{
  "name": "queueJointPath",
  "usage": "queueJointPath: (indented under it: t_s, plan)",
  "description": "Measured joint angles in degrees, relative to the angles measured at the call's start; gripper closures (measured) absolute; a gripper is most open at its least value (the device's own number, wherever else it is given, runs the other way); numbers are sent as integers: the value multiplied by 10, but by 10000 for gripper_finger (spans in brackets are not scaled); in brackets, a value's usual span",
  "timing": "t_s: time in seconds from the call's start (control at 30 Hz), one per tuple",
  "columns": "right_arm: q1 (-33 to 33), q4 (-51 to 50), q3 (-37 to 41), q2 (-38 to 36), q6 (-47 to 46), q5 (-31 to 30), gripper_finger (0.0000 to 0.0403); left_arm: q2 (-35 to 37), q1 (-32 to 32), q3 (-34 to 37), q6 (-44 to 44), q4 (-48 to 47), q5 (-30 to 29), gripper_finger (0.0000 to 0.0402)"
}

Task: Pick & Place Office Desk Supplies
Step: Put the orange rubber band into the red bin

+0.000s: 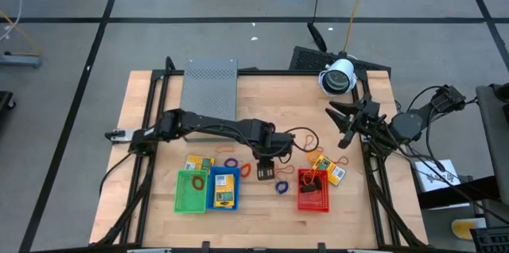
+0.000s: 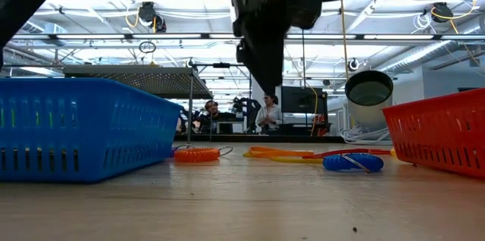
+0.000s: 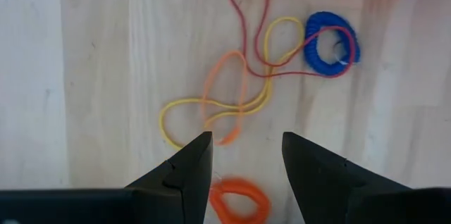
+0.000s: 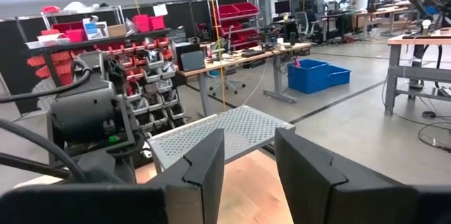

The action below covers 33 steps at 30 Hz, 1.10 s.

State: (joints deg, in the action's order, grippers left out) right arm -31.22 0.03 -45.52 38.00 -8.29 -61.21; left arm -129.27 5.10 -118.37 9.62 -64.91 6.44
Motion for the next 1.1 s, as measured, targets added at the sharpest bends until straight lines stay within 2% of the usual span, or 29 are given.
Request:
queueJointPath:
  t_s: [0.13,0.47,1.1]
  plan:
    - [0,-2,0,0,0,0,287,-7,-1,0,-34,23,-20,220]
    - [0,-3,0,0,0,0,287,-30,-6,0,-80,41,-15,220]
    - [0,-3,0,1,0,0,287,-62,-5,0,-113,62,-51,220]
